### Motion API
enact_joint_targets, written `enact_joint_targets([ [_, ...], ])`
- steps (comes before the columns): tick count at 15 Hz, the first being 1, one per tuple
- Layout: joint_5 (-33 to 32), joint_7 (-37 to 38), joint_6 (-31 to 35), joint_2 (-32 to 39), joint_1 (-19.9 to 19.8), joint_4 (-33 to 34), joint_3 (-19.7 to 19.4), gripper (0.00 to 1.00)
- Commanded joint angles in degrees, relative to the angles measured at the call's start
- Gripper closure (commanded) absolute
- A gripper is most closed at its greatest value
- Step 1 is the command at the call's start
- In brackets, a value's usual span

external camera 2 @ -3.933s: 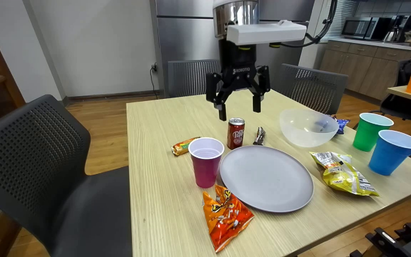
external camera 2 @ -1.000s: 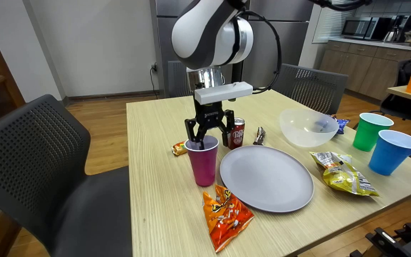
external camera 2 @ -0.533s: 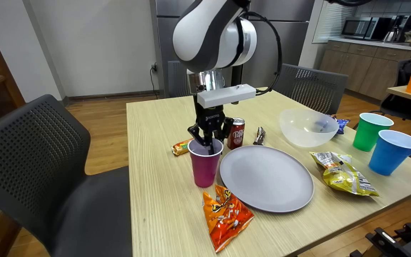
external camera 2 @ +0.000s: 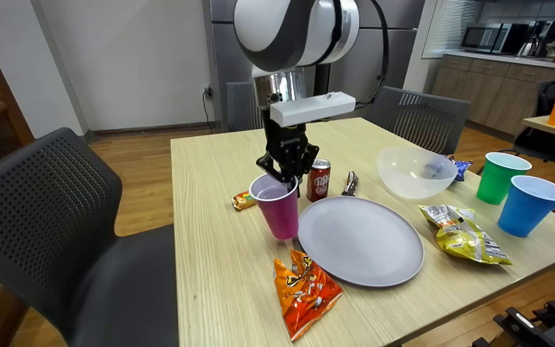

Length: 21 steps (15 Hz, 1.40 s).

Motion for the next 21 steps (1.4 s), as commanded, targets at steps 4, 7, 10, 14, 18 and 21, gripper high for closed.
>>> enact_joint_targets([
  [4, 0.66, -0.75, 2.56, -8.41, -1.75, -8.28, 0.18, 0.99],
  [7, 2.45, -1.71, 3.86, -10.08, -3.97, -10.67, 0.27, 0.99],
  [10, 4.49, -2.47, 5.36, -10.23, -6.12, -11.80, 0.24, 0.99],
  [14, 6.91, -3.46, 6.65, -8.77, -8.53, -11.35, -0.14, 0.99],
  [18, 8.56, -5.73, 5.91, -7.81, -10.48, -10.84, -0.27, 0.99],
  [21, 9.25, -7.18, 5.47, -7.24, -11.49, -10.84, -0.33, 0.99],
])
